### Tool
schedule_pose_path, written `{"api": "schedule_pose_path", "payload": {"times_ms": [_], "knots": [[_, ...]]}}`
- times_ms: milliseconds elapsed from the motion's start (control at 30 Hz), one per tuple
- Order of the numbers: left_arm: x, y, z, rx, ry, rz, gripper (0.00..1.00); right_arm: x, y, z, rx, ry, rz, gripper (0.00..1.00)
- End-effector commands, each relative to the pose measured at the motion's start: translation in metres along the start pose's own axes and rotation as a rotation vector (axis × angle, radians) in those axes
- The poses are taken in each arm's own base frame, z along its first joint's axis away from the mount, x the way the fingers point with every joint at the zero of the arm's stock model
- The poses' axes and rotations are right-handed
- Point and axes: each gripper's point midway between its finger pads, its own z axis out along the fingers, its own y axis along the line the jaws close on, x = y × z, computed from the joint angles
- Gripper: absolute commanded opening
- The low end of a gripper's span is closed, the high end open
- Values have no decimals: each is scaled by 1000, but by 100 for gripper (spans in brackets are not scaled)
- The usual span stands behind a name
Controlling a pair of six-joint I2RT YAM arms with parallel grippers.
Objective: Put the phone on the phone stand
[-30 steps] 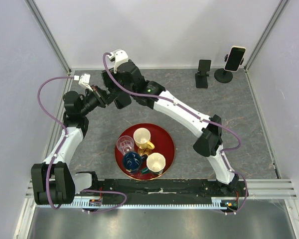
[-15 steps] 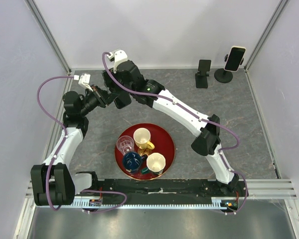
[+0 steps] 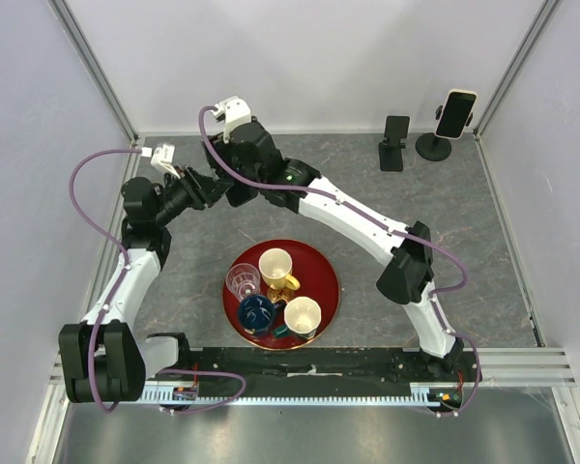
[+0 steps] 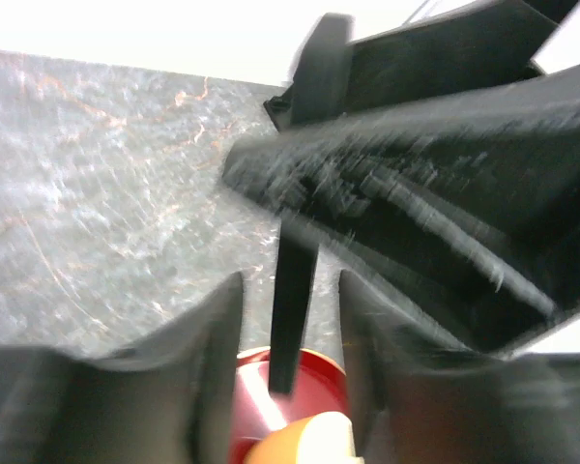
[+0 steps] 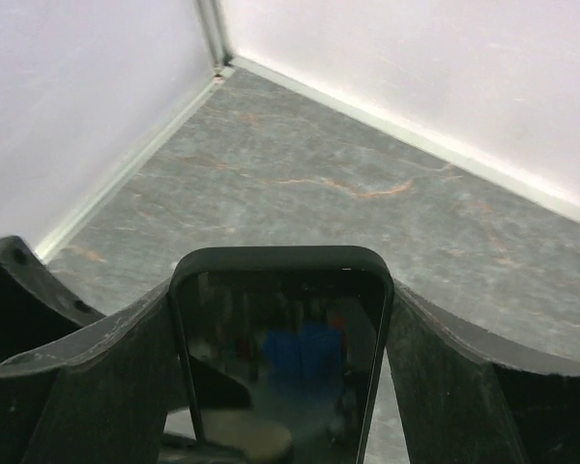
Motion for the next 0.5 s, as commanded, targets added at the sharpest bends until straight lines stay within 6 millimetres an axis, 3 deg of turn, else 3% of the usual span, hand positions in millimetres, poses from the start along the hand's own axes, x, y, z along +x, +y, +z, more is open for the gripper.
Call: {"api": "schedule_pose_path", "payload": {"times_ms": [0,100,133,167,200,233,267,300,333,400,433,467], "knots": [[-36,-35,-3,84,-87,147,67,-38,-26,-13,50,-130,-7,0],[-33,-37,-4,99,-76,142,73,-47,-44,-17,47,-178,25,0],[-33,-38,-4,103,-74,142,73,-39,-50,-15,51,-171,26,0],[-33,-40,-4,109,-72,141,73,-56,-69,-20,70,-226,45,0],[-33,-41,-5,113,-72,138,73,-57,-79,-22,80,-233,48,0],[-33,-41,-5,115,-72,136,73,-47,-104,-19,115,-232,48,0],[-34,-42,-5,116,-72,128,73,-65,-118,-27,128,-297,62,0],[-34,-43,-5,117,-74,125,73,-65,-133,-29,141,-309,64,0],[-34,-43,-5,118,-72,118,72,-57,-166,-28,189,-316,62,0],[-33,-41,-4,111,-72,82,71,-62,-203,-41,250,-358,40,0],[-32,-40,-3,105,-69,58,71,-57,-240,-52,315,-391,36,0],[-32,-39,-1,95,-71,0,71,-54,-260,-58,346,-404,34,0]]}}
